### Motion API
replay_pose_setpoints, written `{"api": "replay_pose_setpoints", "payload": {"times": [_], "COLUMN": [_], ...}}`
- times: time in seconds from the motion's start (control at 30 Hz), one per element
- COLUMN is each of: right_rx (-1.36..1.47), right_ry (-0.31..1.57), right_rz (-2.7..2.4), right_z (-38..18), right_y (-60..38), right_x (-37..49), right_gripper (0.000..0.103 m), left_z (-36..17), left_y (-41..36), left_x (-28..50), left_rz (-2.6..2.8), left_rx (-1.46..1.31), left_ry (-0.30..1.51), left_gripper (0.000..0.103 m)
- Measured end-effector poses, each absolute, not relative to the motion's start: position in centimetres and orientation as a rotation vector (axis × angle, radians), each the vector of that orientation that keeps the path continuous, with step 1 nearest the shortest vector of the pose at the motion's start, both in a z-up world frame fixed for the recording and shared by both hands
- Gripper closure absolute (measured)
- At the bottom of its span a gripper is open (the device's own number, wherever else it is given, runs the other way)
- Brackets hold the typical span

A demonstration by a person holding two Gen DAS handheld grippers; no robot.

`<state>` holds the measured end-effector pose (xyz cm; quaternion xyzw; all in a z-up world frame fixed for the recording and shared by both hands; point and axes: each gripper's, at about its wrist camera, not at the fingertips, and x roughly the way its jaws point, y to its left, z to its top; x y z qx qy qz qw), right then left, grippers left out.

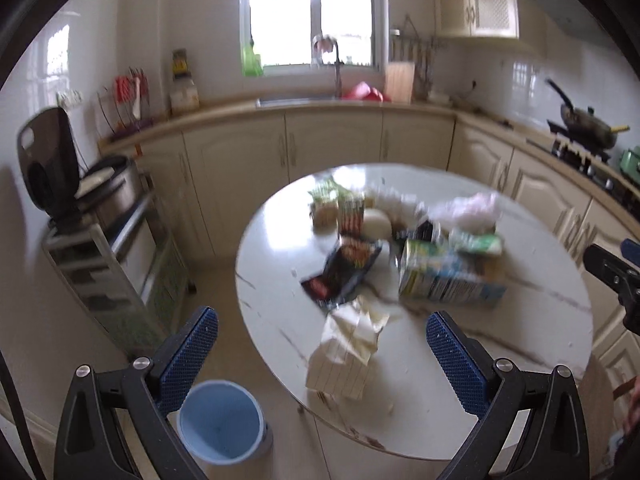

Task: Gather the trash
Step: 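Grasp the crumpled paper with the left tool while the right tool grasps the milk carton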

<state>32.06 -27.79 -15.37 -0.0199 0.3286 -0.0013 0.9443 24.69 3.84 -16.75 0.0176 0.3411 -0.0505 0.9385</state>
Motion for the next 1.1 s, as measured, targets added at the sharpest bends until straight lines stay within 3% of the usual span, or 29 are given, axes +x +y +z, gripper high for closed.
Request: {"api": "replay_pose_setpoints", "payload": {"times": [0.27,0.33,0.37,0.43,0.5,0.93,1.0,1.1], "right_rx": [-0.023,-0.017,-0.016,-0.021,-0.031,-0.169,-0.146,-0.163], "right_ry": [0.797,0.815,0.825,0.840,0.854,0.896,0.923,0.948], "right_rz": [0.033,0.036,0.043,0.056,0.081,0.403,0.449,0.478], "right_z": [-20.8,-21.5,-21.7,-22.2,-22.6,-23.7,-24.1,-24.9], "right_y": [-28.4,-28.5,-28.5,-28.5,-28.1,-24.5,-24.3,-23.9], "right_x": [35.5,36.0,36.4,37.1,38.0,43.7,44.1,43.4], "right_gripper": [0.000,0.000,0.000,0.000,0.000,0.000,0.004,0.018], "left_z": [-20.4,-20.9,-21.1,-20.8,-20.6,-20.6,-20.6,-20.5], "left_y": [4.3,4.5,4.8,5.1,5.1,7.5,7.4,6.7], "left_x": [30.7,31.8,32.2,32.4,32.8,31.3,31.0,30.9], "left_rz": [-0.111,-0.121,-0.131,-0.140,-0.163,-0.283,-0.280,-0.277], "left_rx": [0.044,0.022,0.005,0.004,0.003,-0.022,-0.018,-0.013], "left_ry": [0.845,0.870,0.879,0.864,0.853,0.841,0.842,0.848], "left_gripper": [0.003,0.013,0.027,0.037,0.064,0.068,0.068,0.068]}}
